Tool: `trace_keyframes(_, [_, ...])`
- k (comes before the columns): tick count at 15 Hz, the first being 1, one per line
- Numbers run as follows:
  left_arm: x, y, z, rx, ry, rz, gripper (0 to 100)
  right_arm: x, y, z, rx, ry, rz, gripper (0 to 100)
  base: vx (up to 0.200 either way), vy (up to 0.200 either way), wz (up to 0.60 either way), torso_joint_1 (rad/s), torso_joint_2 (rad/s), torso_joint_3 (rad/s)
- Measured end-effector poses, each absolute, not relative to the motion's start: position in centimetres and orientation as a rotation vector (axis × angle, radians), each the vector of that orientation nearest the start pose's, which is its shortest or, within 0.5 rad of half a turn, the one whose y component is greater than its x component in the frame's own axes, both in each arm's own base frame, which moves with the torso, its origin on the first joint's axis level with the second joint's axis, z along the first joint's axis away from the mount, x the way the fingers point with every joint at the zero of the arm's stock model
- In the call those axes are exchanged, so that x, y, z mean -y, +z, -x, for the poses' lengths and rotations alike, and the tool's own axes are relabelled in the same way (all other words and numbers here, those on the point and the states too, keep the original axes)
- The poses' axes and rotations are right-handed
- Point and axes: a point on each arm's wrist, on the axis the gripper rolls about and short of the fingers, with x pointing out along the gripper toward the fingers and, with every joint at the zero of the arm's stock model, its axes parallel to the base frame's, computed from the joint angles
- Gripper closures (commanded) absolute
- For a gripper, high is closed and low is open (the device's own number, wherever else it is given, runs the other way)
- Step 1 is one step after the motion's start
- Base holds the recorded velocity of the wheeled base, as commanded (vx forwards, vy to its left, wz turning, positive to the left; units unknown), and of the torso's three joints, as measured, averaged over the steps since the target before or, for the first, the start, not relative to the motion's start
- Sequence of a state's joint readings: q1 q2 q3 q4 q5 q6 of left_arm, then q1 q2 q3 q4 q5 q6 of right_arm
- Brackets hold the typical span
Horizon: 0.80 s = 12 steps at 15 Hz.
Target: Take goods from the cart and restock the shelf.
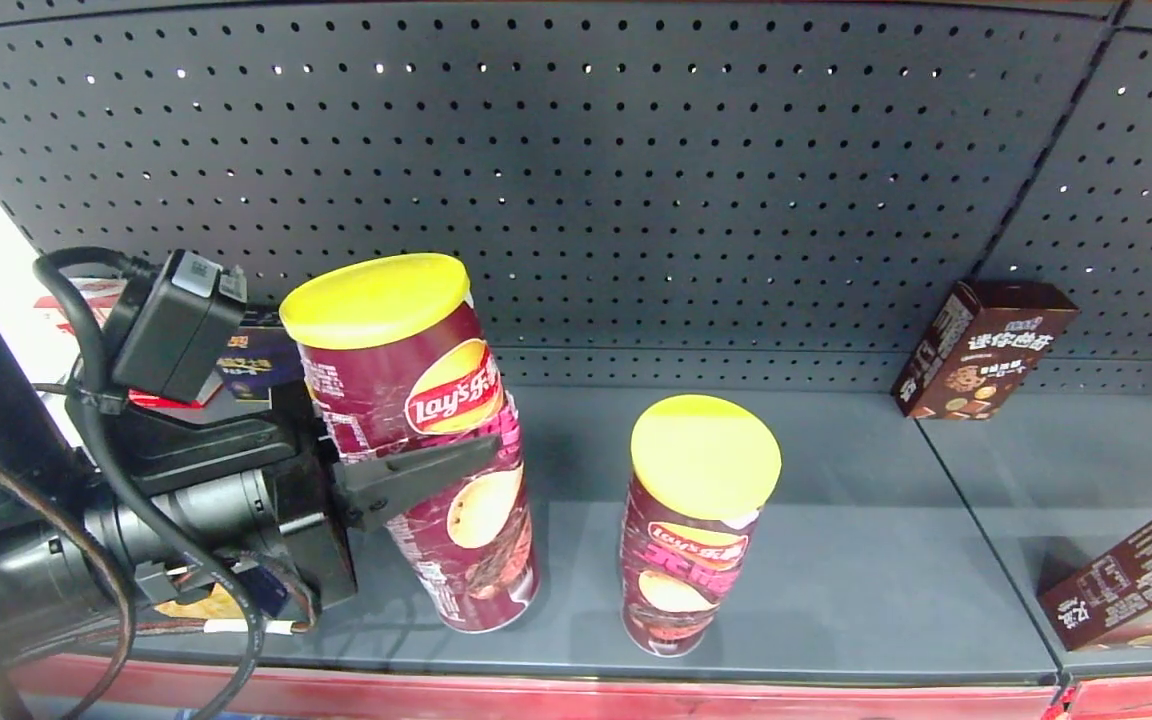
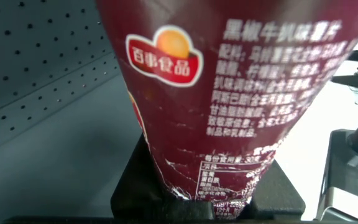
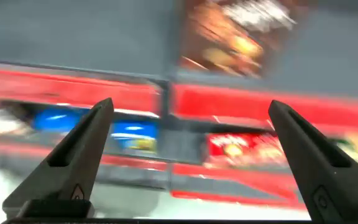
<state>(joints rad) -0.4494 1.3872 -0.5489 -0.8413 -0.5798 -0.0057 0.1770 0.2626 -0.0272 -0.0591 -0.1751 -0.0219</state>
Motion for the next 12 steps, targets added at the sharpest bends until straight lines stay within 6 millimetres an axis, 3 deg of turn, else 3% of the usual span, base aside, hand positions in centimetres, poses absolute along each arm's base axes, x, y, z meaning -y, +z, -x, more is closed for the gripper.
trace_keyframes(4, [10.8, 22.0, -19.0, 0.018, -1.04, -0.001, 100, 0.1, 8.4, 1.7, -0.02, -0.032, 0.025, 0, 0.0, 0.0, 0.0, 0.0, 0.0, 0.0])
trace_keyframes(8, [11.0, 21.6, -18.7, 0.008, -1.057, -0.007, 100, 0.4, 8.1, 2.4, 0.009, -0.226, 0.02, 0, 0.0, 0.0, 0.0, 0.0, 0.0, 0.0])
trace_keyframes(12, [11.3, 21.5, -18.5, 0.004, -1.073, -0.007, 100, -0.1, 7.7, 2.3, 0.005, 0.014, 0.027, 0, 0.0, 0.0, 0.0, 0.0, 0.0, 0.0])
